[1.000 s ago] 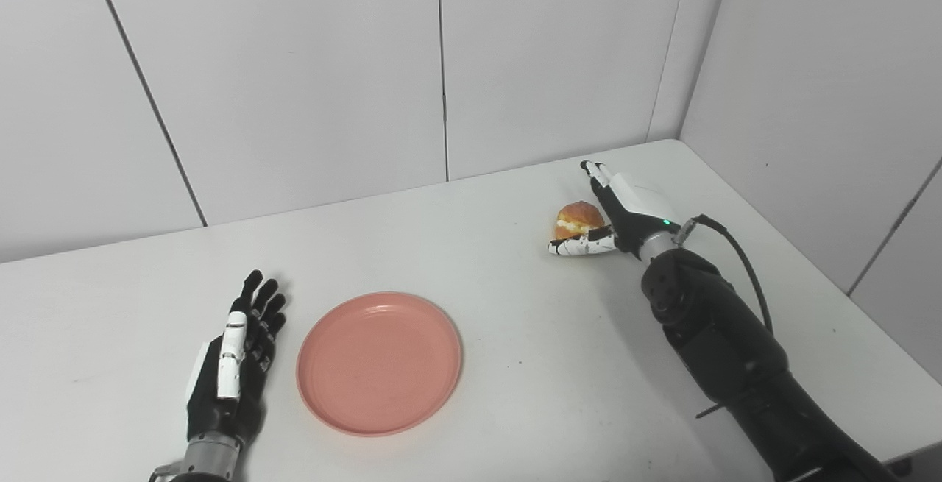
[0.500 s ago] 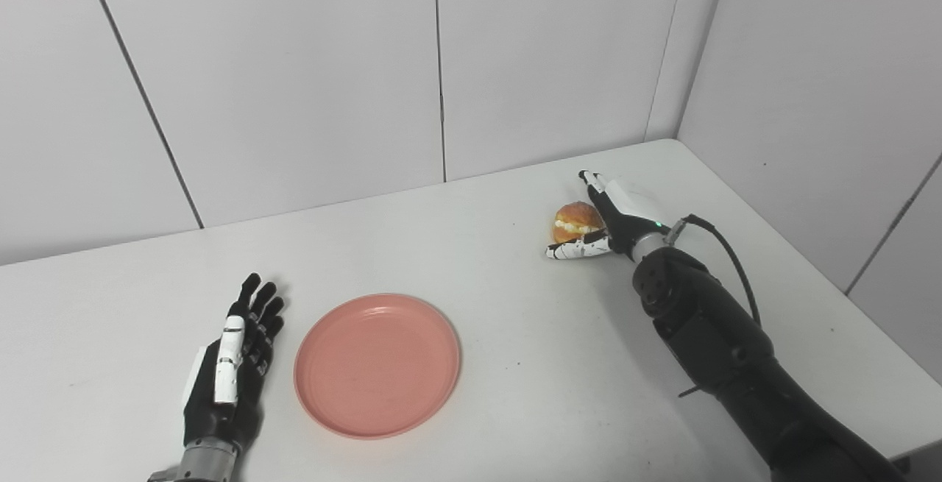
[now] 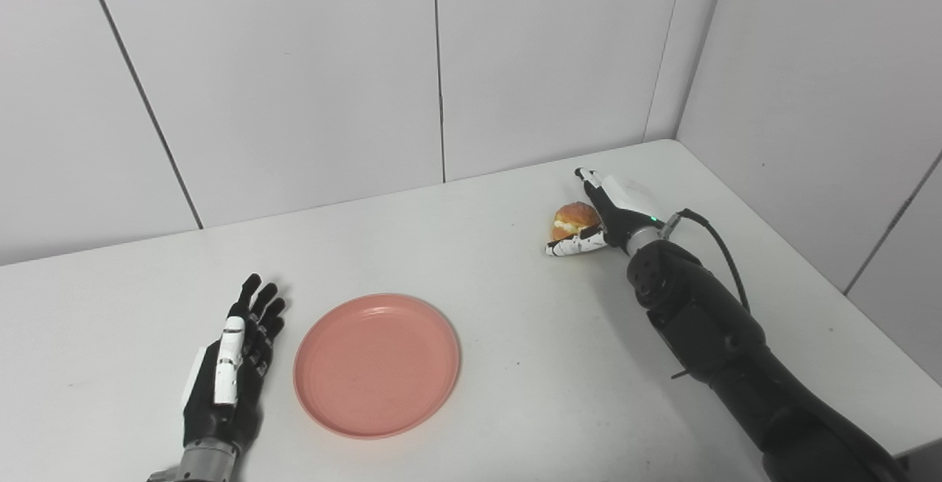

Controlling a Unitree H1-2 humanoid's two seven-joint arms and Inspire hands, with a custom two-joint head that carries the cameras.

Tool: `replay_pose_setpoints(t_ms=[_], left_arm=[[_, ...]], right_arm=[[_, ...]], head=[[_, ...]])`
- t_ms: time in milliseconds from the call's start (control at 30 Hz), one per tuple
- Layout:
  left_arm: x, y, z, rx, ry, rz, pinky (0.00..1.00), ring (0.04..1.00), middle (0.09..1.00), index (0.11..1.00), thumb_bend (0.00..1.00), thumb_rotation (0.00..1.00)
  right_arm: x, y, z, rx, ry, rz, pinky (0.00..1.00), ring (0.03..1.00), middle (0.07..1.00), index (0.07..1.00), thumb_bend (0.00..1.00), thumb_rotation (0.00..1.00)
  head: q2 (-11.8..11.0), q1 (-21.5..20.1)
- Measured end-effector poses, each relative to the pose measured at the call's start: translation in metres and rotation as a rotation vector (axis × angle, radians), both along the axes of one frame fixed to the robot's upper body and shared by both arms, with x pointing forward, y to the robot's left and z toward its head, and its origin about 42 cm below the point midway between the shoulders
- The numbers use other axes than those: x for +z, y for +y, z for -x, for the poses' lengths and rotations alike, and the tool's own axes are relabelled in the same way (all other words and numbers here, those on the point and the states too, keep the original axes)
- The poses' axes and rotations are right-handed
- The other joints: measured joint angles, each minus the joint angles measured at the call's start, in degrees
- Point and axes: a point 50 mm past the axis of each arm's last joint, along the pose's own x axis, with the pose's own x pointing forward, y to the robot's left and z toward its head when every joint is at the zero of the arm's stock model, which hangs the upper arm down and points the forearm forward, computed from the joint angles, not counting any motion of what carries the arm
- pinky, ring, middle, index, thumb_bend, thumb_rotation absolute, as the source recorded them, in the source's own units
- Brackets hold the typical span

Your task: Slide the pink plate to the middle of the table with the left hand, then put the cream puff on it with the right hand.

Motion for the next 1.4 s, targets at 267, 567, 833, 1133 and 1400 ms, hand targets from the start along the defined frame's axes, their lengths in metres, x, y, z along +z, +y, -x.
replay_pose_setpoints(t_ms=[267, 567, 833, 1133, 1400], left_arm=[[0.0, 0.0, 0.0, 0.0, 0.0, -0.001, 0.98, 0.957, 0.963, 0.951, 0.4, 1.0], [0.0, 0.002, 0.005, -0.003, 0.003, -0.007, 0.99, 0.967, 0.972, 0.96, 0.4, 1.0], [-0.001, 0.002, 0.006, -0.004, 0.004, -0.008, 0.99, 0.962, 0.967, 0.955, 0.41, 1.0], [-0.001, 0.001, 0.006, -0.004, 0.004, -0.01, 0.98, 0.961, 0.966, 0.954, 0.42, 1.0], [-0.001, 0.0, 0.006, 0.001, 0.004, -0.028, 0.98, 0.959, 0.963, 0.957, 0.41, 1.0]], right_arm=[[-0.001, 0.002, 0.0, 0.011, -0.004, -0.013, 0.58, 0.76, 0.889, 0.933, 0.81, 0.21], [0.0, 0.002, -0.004, 0.016, -0.006, 0.035, 0.37, 0.45, 0.477, 0.564, 0.56, 0.0], [0.001, 0.0, -0.006, 0.031, -0.011, 0.096, 0.29, 0.376, 0.424, 0.516, 0.52, 0.0], [0.002, -0.002, -0.005, 0.034, -0.011, 0.091, 0.46, 0.456, 0.536, 0.461, 0.52, 0.0], [0.019, 0.0, 0.004, 0.075, -0.058, 0.09, 0.39, 0.403, 0.499, 0.512, 0.52, 0.0]], head=[[0.35, 0.26], [0.88, 0.7], [1.05, 1.05], [1.14, 1.67], [1.14, 2.72]])
